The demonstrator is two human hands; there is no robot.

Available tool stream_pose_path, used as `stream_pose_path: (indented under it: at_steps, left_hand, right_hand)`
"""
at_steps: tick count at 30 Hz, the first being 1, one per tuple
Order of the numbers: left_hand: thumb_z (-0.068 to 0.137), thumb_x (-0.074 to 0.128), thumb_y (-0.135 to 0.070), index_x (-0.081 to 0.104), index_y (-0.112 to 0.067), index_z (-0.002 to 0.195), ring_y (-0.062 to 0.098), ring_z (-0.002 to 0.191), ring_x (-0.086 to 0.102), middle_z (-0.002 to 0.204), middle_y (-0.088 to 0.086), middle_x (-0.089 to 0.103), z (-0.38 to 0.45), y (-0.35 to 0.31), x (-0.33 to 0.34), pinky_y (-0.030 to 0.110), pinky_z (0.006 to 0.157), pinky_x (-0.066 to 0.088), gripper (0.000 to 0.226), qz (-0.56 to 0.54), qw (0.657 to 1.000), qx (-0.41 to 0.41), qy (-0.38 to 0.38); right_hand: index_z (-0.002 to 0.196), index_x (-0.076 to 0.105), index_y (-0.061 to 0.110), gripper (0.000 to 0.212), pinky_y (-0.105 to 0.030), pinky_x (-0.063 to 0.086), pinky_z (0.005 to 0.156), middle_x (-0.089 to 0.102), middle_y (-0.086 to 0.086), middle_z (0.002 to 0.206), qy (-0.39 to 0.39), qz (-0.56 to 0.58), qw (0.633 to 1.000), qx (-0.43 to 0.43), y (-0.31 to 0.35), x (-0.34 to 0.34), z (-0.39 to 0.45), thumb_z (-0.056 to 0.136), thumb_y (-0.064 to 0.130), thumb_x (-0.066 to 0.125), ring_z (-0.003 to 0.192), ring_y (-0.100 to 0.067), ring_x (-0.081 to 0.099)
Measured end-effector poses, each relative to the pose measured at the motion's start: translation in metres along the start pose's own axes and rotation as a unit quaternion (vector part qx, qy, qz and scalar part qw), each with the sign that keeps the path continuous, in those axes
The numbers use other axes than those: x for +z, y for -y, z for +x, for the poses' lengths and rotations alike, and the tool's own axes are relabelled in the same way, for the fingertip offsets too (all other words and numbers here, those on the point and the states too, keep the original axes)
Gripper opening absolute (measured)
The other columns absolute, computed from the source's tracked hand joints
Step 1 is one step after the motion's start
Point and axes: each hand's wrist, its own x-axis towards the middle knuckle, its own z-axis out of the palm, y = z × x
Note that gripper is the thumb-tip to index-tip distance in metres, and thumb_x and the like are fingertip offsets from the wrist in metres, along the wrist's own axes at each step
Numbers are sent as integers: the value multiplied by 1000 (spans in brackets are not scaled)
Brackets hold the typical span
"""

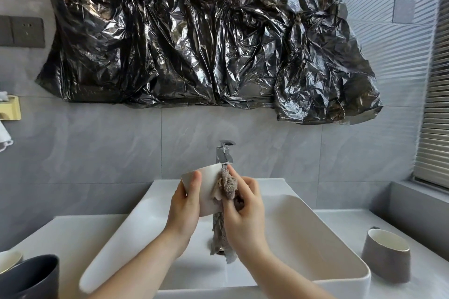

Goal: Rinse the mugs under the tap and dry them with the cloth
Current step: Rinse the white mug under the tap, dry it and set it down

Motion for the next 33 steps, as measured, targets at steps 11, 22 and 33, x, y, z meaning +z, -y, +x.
stream_pose_path:
  at_steps: [11, 22, 33]
  left_hand:
    - [63, 80, -66, 68, -20, 116, 8, 96, 76, 106, -5, 79, 4, 2, -4, 18, 70, 57, 72, -26, 997, 6, -78]
    - [68, 84, -61, 65, -18, 128, 16, 113, 73, 118, -1, 77, 5, 9, -3, 40, 98, 57, 76, -6, 1000, 17, -16]
    - [57, 89, -52, 58, -29, 120, -1, 101, 69, 111, -20, 72, -2, 8, -4, 13, 80, 53, 74, 67, 990, 120, -20]
  right_hand:
    - [107, 68, 33, 38, -15, 50, 75, 58, 18, 106, -26, -45, 998, -37, 0, 1, 1, 90, -1, 66, 94, -9, 66]
    - [108, 77, 27, 34, -10, 50, 74, 61, 6, 113, -35, -14, 998, -58, 3, -4, 2, 88, 1, 73, 100, -6, 67]
    - [96, 64, 30, 41, -8, 42, 77, 57, 4, 102, -130, -17, 991, 10, 3, -11, 8, 85, -9, 58, 94, -5, 60]
